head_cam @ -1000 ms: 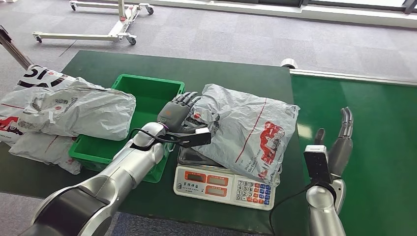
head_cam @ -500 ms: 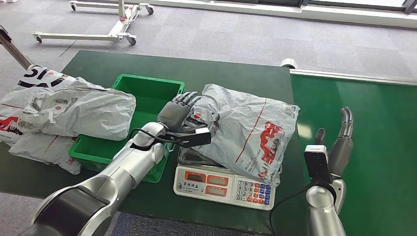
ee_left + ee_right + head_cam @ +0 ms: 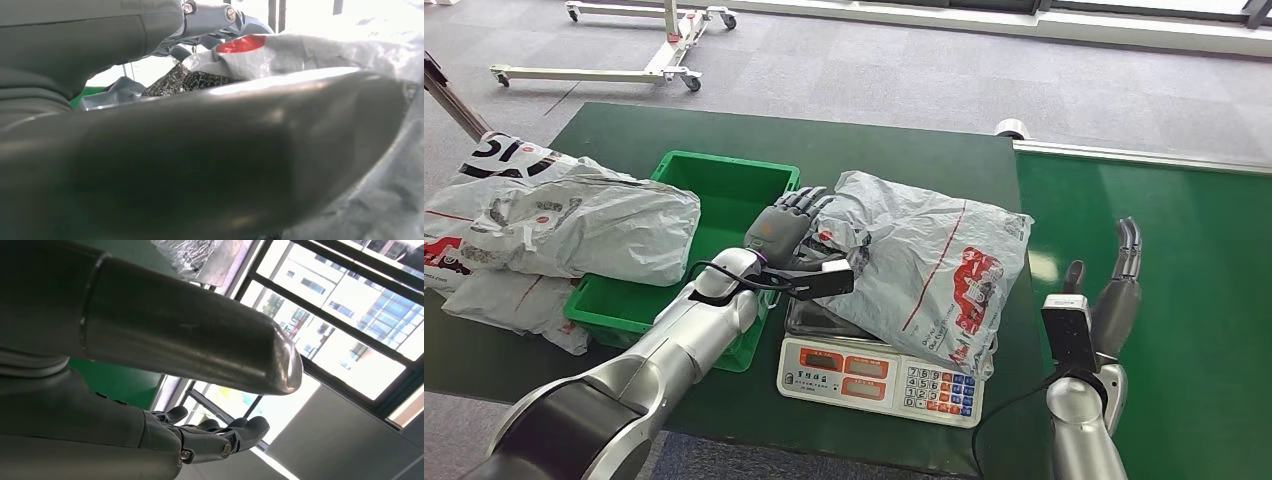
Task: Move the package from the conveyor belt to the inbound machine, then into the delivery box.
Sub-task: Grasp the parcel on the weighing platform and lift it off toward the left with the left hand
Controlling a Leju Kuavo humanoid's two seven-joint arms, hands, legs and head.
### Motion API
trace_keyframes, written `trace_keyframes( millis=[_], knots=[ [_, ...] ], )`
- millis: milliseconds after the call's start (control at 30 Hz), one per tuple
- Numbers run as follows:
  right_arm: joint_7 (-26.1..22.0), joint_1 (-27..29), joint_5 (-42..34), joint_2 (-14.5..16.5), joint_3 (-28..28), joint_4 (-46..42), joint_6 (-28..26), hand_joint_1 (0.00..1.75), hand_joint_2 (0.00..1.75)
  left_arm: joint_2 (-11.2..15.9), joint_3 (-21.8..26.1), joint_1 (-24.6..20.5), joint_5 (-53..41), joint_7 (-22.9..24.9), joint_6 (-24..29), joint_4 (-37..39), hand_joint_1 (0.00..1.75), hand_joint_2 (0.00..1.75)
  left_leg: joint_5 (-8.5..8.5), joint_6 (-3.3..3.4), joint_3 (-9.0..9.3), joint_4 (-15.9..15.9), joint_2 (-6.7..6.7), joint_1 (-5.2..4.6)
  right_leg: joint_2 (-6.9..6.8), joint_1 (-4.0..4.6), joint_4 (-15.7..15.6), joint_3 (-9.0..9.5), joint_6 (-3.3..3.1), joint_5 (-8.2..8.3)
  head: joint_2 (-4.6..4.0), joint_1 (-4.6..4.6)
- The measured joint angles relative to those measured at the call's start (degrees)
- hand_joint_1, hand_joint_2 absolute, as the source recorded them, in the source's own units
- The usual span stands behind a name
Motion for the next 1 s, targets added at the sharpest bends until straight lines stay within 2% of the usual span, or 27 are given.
trace_keyframes(
  millis=[1000],
  knots=[
    [0.00, 0.00, 0.00, 0.02, 0.00, 0.00, 0.00, 0.00, 0.00, 0.00, 0.00, -0.01, 0.00, 0.00, 0.00, 0.02, 0.00, 0.00, 0.00, 0.00, 0.00, 0.00, 0.00, 0.00, 0.00, 0.00, 0.00, 0.00, 0.00, 0.00, 0.00, 0.00]
  ],
)
